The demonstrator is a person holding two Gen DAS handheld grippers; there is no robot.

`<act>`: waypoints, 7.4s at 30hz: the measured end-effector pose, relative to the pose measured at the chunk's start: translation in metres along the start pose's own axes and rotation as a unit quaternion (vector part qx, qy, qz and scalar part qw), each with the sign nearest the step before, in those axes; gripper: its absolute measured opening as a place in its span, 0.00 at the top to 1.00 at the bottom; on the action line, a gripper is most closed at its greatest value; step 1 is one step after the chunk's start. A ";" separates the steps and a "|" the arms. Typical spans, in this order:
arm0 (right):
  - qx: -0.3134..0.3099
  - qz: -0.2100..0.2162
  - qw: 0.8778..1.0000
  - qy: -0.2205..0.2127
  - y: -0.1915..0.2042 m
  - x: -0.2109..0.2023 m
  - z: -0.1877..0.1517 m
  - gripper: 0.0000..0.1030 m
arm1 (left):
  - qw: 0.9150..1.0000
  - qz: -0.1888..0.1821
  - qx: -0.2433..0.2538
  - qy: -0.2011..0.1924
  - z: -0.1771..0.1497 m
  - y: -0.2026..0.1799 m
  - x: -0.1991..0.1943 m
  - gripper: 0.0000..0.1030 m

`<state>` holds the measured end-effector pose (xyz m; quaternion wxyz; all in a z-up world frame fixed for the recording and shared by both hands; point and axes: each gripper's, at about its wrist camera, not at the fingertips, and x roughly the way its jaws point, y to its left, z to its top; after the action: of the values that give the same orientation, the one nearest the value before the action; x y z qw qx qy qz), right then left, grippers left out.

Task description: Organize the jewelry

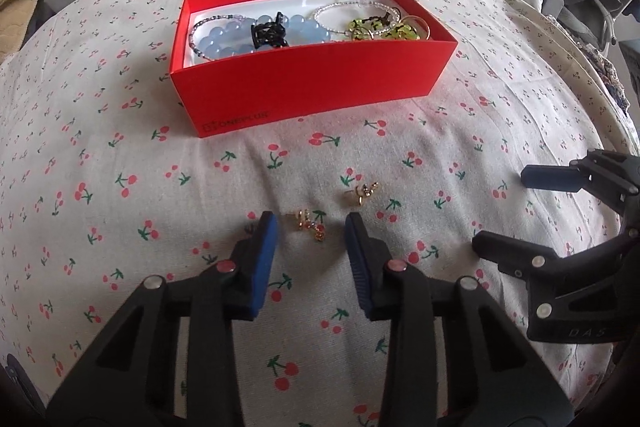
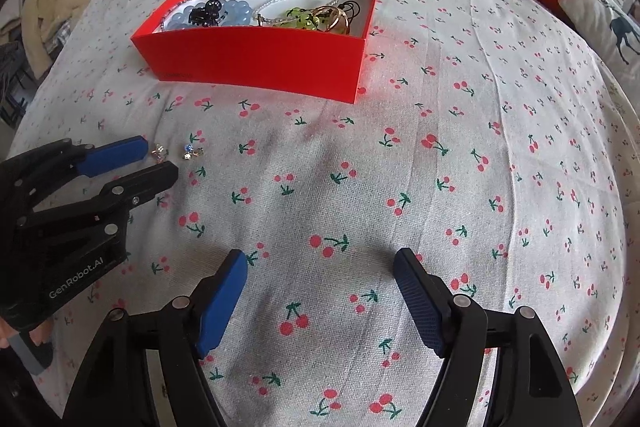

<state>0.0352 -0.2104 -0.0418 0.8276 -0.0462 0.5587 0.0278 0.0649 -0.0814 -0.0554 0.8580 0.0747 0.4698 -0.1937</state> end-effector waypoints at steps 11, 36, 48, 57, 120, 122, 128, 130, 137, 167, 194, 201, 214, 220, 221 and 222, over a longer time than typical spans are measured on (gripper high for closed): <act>0.006 -0.006 1.000 0.000 0.001 0.001 0.000 0.25 | 0.999 0.030 -0.012 0.010 0.001 0.007 -0.001 0.94; 0.015 0.020 1.000 -0.008 0.062 0.026 0.053 0.31 | 0.996 0.033 -0.081 0.021 -0.012 0.067 -0.032 0.94; 0.013 0.023 1.000 -0.007 0.074 0.024 0.059 0.62 | 0.995 0.034 -0.087 0.026 -0.015 0.074 -0.033 0.94; 0.022 0.041 0.999 0.000 0.062 0.022 0.061 0.88 | 0.995 0.034 -0.091 0.028 -0.016 0.076 -0.034 0.94; 0.159 0.121 0.976 -0.086 -0.021 -0.031 0.112 0.92 | 0.988 -0.016 -0.126 -0.082 0.079 0.055 -0.032 0.68; 0.157 0.116 0.977 -0.086 -0.018 -0.030 0.116 0.92 | 0.989 -0.007 -0.125 -0.072 0.074 0.057 -0.035 0.67; 0.143 0.098 0.980 -0.097 -0.008 -0.024 0.130 0.92 | 0.991 0.016 -0.124 -0.045 0.058 0.063 -0.038 0.55; 0.145 0.086 0.980 -0.110 -0.008 -0.026 0.133 0.90 | 0.992 0.023 -0.119 -0.036 0.054 0.063 -0.037 0.48; 0.137 0.090 0.981 -0.102 -0.012 -0.034 0.128 0.83 | 0.990 0.059 -0.122 -0.022 0.047 0.062 -0.041 0.21; 0.069 -0.008 0.993 -0.092 0.009 -0.065 0.016 0.01 | 0.989 0.112 -0.099 0.026 -0.016 0.040 -0.062 0.01; 0.072 -0.010 0.995 -0.065 0.006 -0.051 0.010 0.01 | 0.989 0.114 -0.092 0.031 -0.015 0.033 -0.056 0.01; 0.074 -0.009 0.995 -0.062 0.006 -0.049 0.009 0.01 | 0.989 0.115 -0.092 0.031 -0.015 0.033 -0.055 0.01; 0.074 -0.009 0.995 -0.062 0.006 -0.049 0.009 0.01 | 0.988 0.117 -0.096 0.034 -0.015 0.034 -0.054 0.01; 0.074 -0.009 0.995 -0.062 0.007 -0.048 0.009 0.01 | 0.988 0.117 -0.096 0.038 -0.015 0.035 -0.053 0.01; 0.073 -0.009 0.995 -0.062 0.008 -0.048 0.009 0.01 | 0.988 0.117 -0.096 0.038 -0.015 0.035 -0.053 0.01; 0.073 -0.009 0.995 -0.062 0.007 -0.048 0.009 0.01 | 0.988 0.117 -0.096 0.038 -0.015 0.035 -0.053 0.01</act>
<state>0.0247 -0.2020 0.0058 0.8620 0.0115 0.5065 -0.0179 0.0420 -0.0314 -0.0215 0.8593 0.0541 0.5067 -0.0426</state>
